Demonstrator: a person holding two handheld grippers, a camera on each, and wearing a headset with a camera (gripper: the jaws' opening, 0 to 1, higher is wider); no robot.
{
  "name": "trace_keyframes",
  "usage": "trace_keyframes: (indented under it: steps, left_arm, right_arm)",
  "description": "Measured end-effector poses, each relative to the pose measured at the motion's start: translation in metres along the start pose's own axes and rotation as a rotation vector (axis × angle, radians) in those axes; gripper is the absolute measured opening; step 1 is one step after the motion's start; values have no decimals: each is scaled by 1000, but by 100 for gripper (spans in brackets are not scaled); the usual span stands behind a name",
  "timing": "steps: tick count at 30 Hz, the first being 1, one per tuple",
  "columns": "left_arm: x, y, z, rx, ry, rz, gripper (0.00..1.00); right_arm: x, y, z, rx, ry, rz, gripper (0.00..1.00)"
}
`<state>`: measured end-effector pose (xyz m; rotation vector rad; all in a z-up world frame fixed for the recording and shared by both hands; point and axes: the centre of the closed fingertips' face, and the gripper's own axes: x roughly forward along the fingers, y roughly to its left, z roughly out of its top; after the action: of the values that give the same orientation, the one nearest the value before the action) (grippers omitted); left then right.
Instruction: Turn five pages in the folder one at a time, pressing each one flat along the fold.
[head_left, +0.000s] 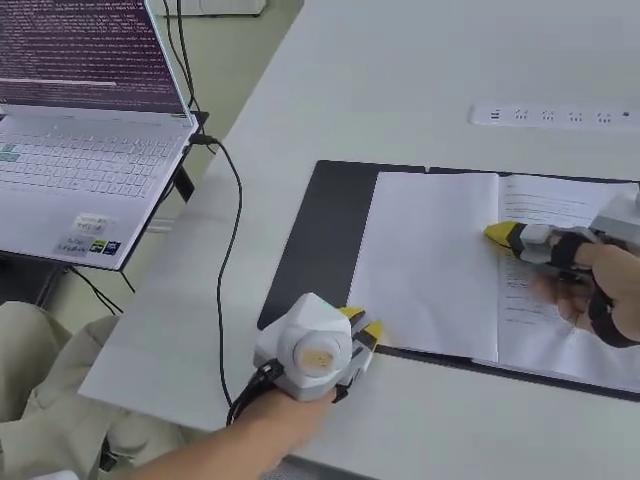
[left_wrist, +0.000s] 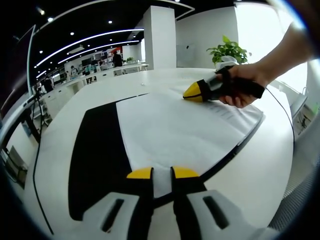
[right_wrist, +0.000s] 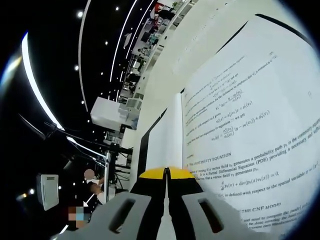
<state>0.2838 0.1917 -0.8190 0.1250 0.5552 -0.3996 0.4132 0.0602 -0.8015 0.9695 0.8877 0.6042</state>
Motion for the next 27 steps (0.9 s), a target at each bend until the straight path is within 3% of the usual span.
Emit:
trace_keyframes:
  steps: [2,4,27]
  left_arm:
    - [0,0,0,1,-1,0,12]
    - [0,0,0,3,-1,-1,12]
    - [1,1,-1,1,-2,-1,12]
  right_arm:
    - [-2,1,-4,3,10,8,0]
    - [-6,2,-17,-3,55,17,0]
    - [-38,6,-85,15,134,48,0]
